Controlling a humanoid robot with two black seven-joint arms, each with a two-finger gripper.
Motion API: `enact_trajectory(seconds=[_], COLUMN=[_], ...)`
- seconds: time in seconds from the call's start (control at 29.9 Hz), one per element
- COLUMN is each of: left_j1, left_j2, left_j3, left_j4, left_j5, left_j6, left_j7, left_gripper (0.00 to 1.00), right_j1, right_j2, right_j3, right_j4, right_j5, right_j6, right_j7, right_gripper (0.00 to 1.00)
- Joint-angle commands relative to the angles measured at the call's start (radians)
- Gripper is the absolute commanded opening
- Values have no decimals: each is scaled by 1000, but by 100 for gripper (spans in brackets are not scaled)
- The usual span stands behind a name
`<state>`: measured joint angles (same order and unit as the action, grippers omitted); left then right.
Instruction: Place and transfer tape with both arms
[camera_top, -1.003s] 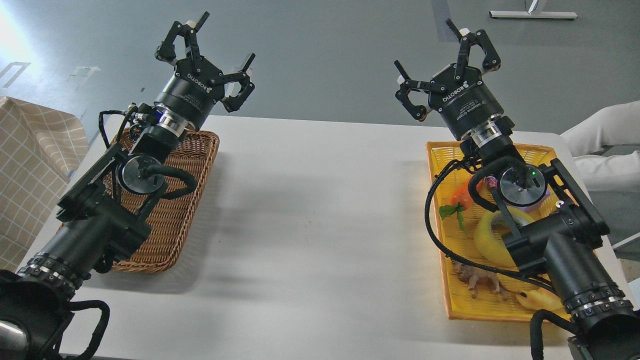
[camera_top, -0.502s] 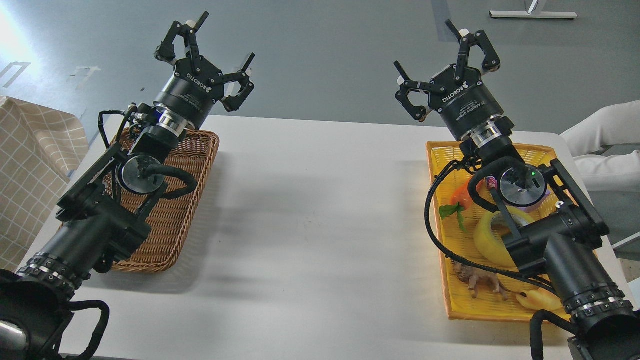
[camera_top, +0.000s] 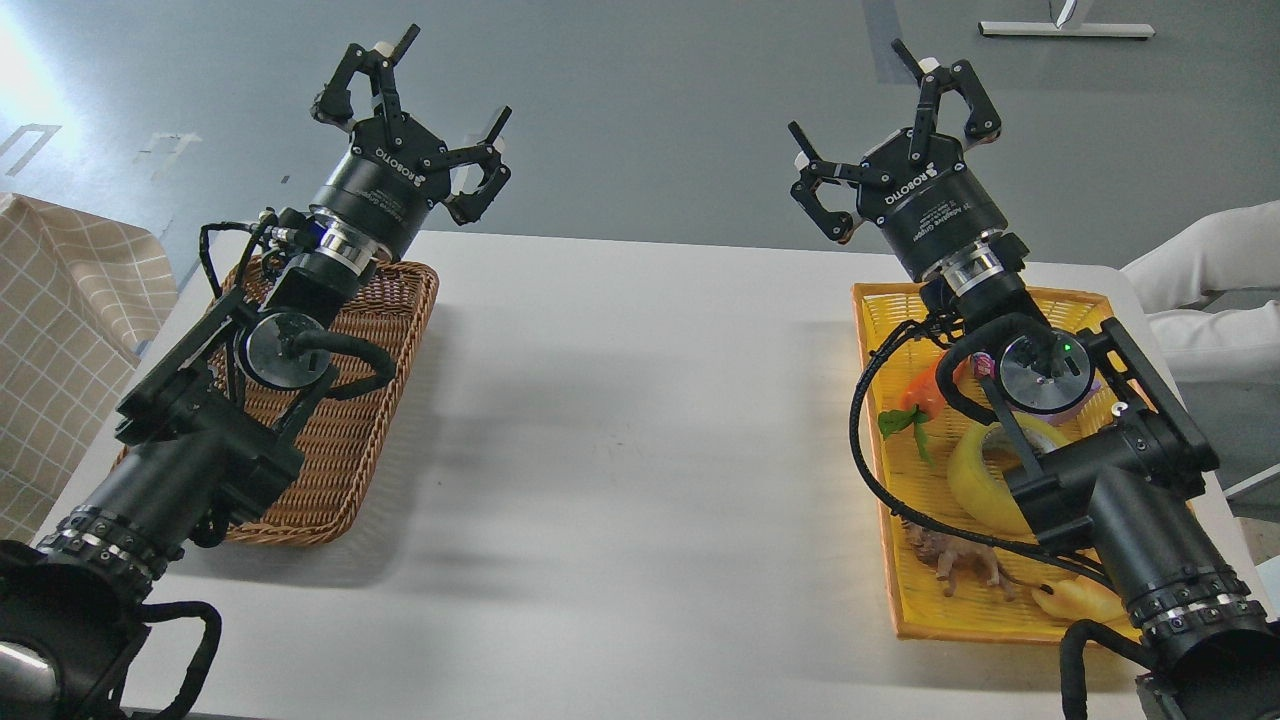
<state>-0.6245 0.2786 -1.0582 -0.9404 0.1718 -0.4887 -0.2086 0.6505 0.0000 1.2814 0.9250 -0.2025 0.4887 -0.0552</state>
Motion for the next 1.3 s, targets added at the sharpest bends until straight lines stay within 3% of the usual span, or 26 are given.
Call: enact_trajectory(seconds=[0.0, 1.27], left_j1=[-1, 2], left_j2=[2, 1], left_j3=[1, 0], left_j4=[0, 0], left_j5=[0, 0], left_j6=[0, 0], left_j7=[0, 0], left_gripper=[98, 98], right_j1=[1, 14], right_j2=[0, 0], right_j3=[1, -5], right_j4=[0, -3], right_j5=[0, -9], right_j6=[0, 0], right_j7=[0, -3], right_gripper=[100, 100])
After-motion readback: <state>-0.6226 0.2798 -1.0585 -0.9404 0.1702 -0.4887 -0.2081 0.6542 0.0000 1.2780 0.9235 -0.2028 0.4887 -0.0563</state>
